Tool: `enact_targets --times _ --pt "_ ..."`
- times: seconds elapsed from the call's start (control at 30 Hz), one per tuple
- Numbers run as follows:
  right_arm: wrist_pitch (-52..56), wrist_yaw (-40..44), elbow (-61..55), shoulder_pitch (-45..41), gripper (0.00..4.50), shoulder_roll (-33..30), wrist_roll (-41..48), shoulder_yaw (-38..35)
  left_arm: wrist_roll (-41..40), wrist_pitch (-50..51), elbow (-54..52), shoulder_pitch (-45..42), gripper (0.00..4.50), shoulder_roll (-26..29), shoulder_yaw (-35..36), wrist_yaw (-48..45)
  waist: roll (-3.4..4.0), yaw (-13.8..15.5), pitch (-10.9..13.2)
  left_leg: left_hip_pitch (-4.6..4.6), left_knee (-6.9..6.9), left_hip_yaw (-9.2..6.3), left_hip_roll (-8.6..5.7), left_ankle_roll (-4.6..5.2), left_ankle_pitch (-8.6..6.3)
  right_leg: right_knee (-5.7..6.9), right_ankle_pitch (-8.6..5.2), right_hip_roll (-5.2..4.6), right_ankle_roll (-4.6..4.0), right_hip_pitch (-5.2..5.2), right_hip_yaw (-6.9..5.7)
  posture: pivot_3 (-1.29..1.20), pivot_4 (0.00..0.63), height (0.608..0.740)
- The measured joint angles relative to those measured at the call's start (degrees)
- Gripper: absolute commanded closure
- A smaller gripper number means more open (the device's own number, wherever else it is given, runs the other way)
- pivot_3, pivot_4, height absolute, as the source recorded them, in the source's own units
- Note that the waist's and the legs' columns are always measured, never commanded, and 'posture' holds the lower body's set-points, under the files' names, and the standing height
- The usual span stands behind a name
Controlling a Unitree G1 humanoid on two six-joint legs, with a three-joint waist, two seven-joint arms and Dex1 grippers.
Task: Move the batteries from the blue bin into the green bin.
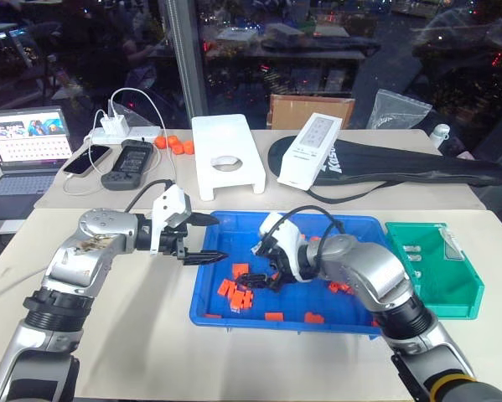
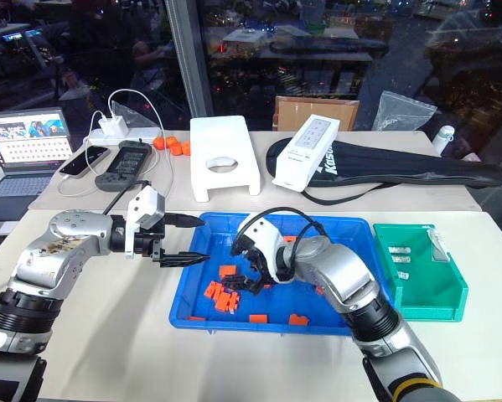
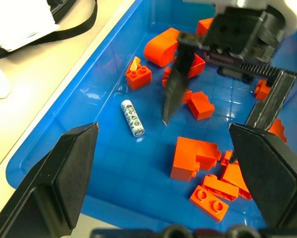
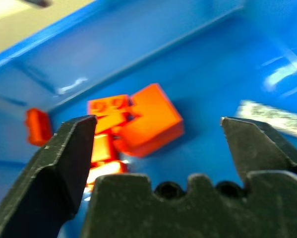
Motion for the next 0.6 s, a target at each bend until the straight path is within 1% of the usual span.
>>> enact_targets --times 0.1,0.23,0.6 --pt "-5.7 -1.5 5.3 -1.8 0.03 -1.2 -3.9 -0.6 -0.4 0.0 -0.1 0.0 0.00 0.0 0.0 0.1 0.00 0.0 0.0 0.01 0.00 0.00 0.00 0.00 0.00 -0.01 0.00 0.00 0.00 0.00 0.00 0.00 0.150 0.722" --pt "-8.5 -1.9 9.8 -1.9 0.03 -0.3 -5.9 -0.9 -0.5 0.0 -0.1 0.0 0.00 0.0 0.0 0.2 -0.01 0.0 0.0 0.00 -0.05 0.00 0.00 0.00 0.00 -0.04 0.01 0.00 -0.02 0.00 0.01 0.00 0.150 0.722" --pt "-8.6 -1.7 11.5 -1.2 0.03 4.3 -6.8 0.2 -0.6 0.2 -0.1 0.1 0.00 1.0 0.8 0.8 0.00 0.0 0.0 0.00 -0.06 0.00 0.00 0.00 0.00 -0.03 0.02 0.00 -0.03 0.00 0.00 0.00 0.150 0.722"
